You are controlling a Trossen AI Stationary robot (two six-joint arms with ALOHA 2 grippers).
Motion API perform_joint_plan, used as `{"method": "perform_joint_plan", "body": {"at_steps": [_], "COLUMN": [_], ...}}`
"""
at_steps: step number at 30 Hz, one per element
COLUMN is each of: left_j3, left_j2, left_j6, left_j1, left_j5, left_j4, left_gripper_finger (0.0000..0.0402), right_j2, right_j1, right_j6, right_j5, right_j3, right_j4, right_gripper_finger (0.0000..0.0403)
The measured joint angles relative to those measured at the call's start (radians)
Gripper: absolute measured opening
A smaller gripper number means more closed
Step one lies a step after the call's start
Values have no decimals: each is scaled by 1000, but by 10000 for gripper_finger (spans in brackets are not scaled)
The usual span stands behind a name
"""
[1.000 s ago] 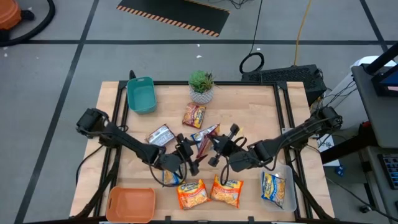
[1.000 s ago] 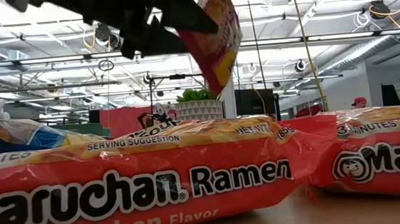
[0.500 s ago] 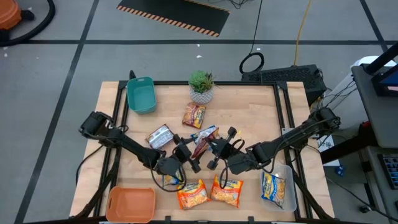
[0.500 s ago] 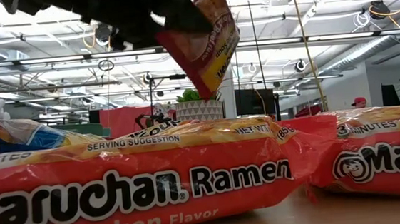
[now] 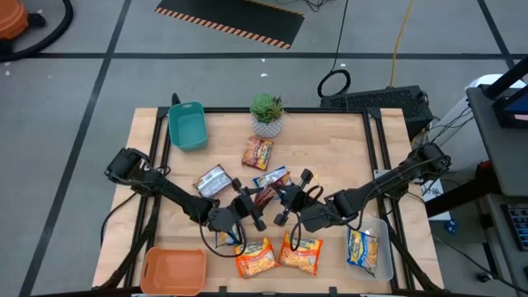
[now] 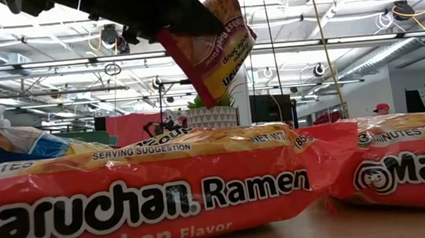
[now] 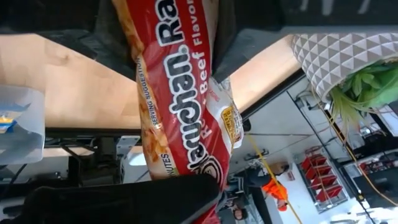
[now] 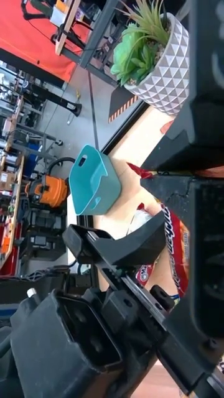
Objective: Sort Maruchan noodles
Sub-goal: Put the bottom right red noodle pack into the orange bin
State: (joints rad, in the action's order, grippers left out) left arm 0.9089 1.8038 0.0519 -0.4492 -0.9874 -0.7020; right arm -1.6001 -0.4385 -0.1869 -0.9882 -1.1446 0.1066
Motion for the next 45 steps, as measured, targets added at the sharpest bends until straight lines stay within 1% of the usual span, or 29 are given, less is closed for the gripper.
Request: {"method": "perform_joint_plan", "body": {"at_steps": [6, 9, 11, 14, 17, 21, 24, 28, 32, 36, 40, 45], "left_j3": [0, 0, 0, -1, 1, 0, 0, 0, 0, 0, 0, 0], "left_j2": [0, -5, -6, -26, -50, -112, -192, -307, -424, -513, -565, -590], "left_j6": [26, 49, 61, 59, 65, 77, 63, -11, -150, -322, -444, -586], "left_j1": [-6, -12, -14, -19, -21, -42, -68, -102, -141, -193, -267, -372], "left_j5": [16, 21, 42, 57, 93, 105, 106, 114, 128, 127, 127, 123], "left_j4": [0, 3, -4, 4, 8, 99, 208, 358, 503, 620, 695, 779], "left_gripper_finger": [145, 139, 138, 137, 137, 136, 136, 136, 136, 136, 136, 136], "right_j2": [0, 0, 6, 29, 67, 142, 201, 272, 311, 321, 322, 322], "right_j1": [-1, -8, -8, -12, -26, -62, -101, -158, -211, -247, -271, -300], "right_j6": [28, 61, 83, 78, 78, 76, 76, 76, 76, 80, 79, 65], "right_j5": [3, 15, 60, 101, 103, 102, 101, 100, 87, 8, -55, -60], "right_j3": [0, 0, 0, 0, 0, 0, 0, 0, 0, 0, 0, 0], "right_j4": [0, 29, 68, 101, 87, 38, 2, -39, -78, -119, -143, -142], "right_gripper_finger": [3, 20, 43, 90, 137, 185, 204, 212, 212, 212, 212, 212]}}
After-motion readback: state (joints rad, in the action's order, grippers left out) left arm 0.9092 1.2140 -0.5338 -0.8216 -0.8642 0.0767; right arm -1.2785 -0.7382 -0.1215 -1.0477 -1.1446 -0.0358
